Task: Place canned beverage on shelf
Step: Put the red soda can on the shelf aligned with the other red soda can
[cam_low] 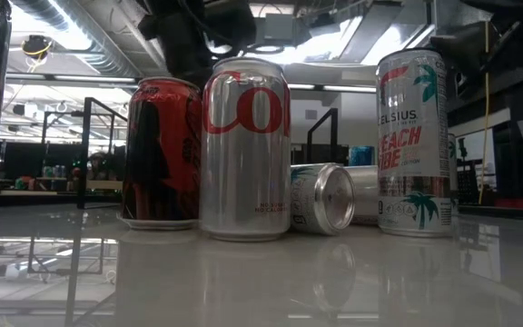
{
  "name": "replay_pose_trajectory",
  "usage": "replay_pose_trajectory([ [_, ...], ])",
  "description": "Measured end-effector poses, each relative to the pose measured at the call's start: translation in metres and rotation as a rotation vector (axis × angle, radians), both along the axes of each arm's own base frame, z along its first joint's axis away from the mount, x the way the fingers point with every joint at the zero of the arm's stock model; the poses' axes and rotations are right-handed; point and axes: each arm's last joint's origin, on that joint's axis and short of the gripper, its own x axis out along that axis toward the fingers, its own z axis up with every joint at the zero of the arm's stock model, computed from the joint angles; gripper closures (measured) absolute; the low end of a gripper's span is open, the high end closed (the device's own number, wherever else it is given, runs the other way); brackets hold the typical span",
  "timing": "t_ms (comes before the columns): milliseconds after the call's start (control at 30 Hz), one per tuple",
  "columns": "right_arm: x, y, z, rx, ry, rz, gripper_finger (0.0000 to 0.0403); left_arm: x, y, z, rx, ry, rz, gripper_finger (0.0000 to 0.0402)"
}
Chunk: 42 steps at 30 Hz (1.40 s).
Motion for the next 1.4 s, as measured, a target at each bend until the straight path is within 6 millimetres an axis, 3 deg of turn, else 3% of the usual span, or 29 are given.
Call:
replay_pose_trajectory([
  [233,-0.002,-0.001,0.023,0.031,-0.022,-0.04,0.0103,-0.005,-0.002,0.034,0.146,-0.095,0.055,0.014],
  [433,0.012,-0.004,0.047,0.026,0.05,-0.125,0.0102,-0.006,-0.009,0.055,0.305,-0.166,0.119,0.014],
  [833,0.073,-0.008,0.104,-0.147,0.31,-0.306,0.0102,0.009,-0.029,0.074,0.531,-0.41,0.298,0.0137],
  [1167,0.129,-0.008,0.131,-0.26,0.5,-0.308,0.0102,0.013,-0.044,0.083,0.601,-0.496,0.298,0.0136],
  [1400,0.154,-0.008,0.144,-0.272,0.571,-0.3,0.0102,0.012,-0.056,0.086,0.666,-0.511,0.315,0.0136],
])
